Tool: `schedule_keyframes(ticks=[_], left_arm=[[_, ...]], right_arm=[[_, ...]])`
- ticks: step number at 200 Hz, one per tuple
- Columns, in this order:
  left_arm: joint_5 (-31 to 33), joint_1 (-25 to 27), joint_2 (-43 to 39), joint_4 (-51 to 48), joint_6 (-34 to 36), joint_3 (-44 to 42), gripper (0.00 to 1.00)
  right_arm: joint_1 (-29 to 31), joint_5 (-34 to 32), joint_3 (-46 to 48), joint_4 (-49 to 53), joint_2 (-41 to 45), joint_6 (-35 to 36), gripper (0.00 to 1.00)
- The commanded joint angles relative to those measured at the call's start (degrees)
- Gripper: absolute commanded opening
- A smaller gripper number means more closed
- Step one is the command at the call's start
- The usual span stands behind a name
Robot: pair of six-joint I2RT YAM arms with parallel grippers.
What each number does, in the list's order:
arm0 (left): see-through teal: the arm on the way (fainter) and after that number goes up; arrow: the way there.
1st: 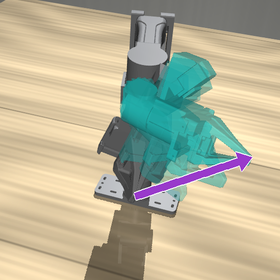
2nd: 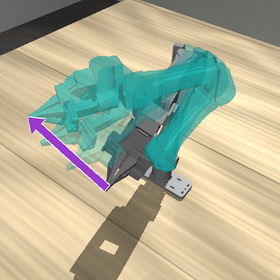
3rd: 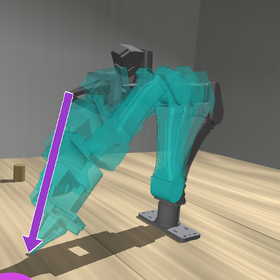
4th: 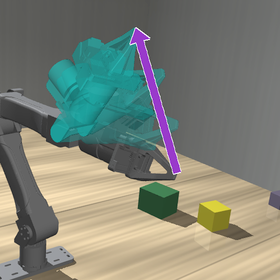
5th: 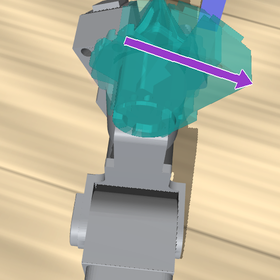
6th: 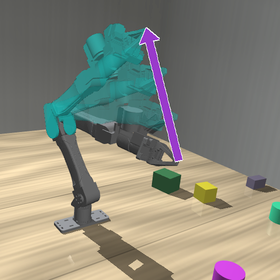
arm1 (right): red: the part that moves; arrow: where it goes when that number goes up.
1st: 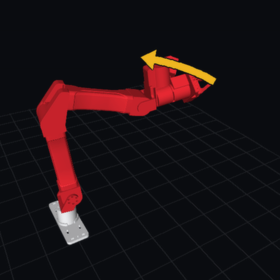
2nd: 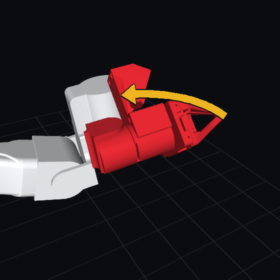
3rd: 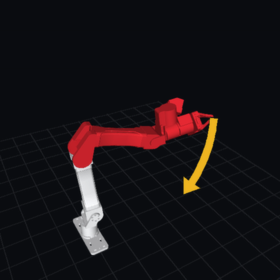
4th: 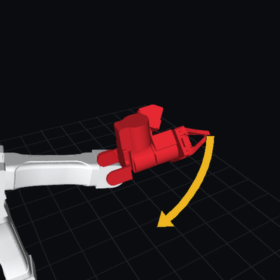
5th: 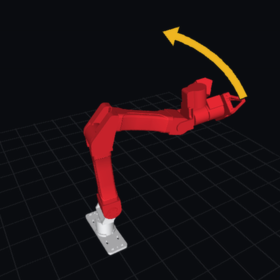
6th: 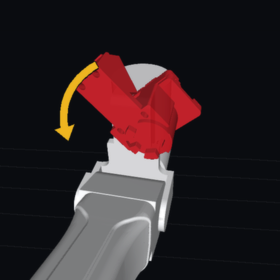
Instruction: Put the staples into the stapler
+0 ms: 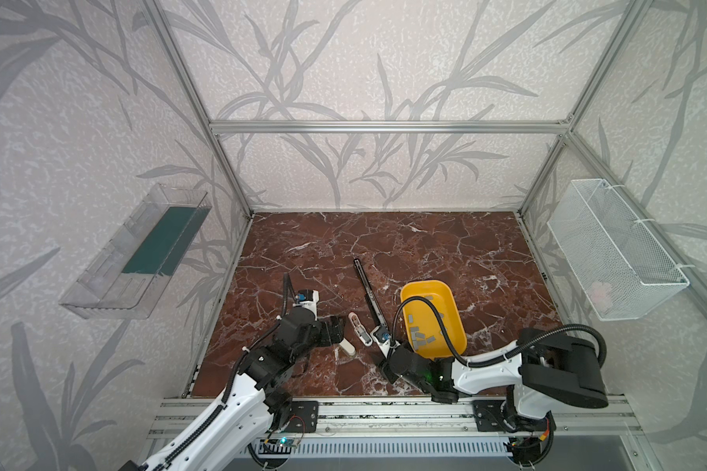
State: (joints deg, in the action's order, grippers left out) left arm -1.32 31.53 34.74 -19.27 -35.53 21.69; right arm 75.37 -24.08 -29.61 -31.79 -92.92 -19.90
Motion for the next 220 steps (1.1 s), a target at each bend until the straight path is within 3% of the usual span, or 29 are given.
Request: schedule_keyframes(ticks=[1,33,121,220], left_arm=[[0.5,0.2,-0.5,-0.2,-0.3,1.5,0.92],[0.7,0.1,-1.1,-0.5,-0.6,1.3,0.92],[1.3,0.1,-0.3,-0.5,0.0,1.3,0.92],[2.6,0.0,0.7,-0.1,0.1,1.0,0.95]], right_arm=[[-1.0,2.4,-0.4,-2.5,-2.3,-1.4,0.58],[-3.6,6.7,-2.1,-2.9,-5.8,-2.6,0.55],[-5.2,5.7,-9.8,3.6,-12.8,-0.6,0.52],[-5.7,4.8,-11.4,4.7,-16.1,-0.1,0.34]])
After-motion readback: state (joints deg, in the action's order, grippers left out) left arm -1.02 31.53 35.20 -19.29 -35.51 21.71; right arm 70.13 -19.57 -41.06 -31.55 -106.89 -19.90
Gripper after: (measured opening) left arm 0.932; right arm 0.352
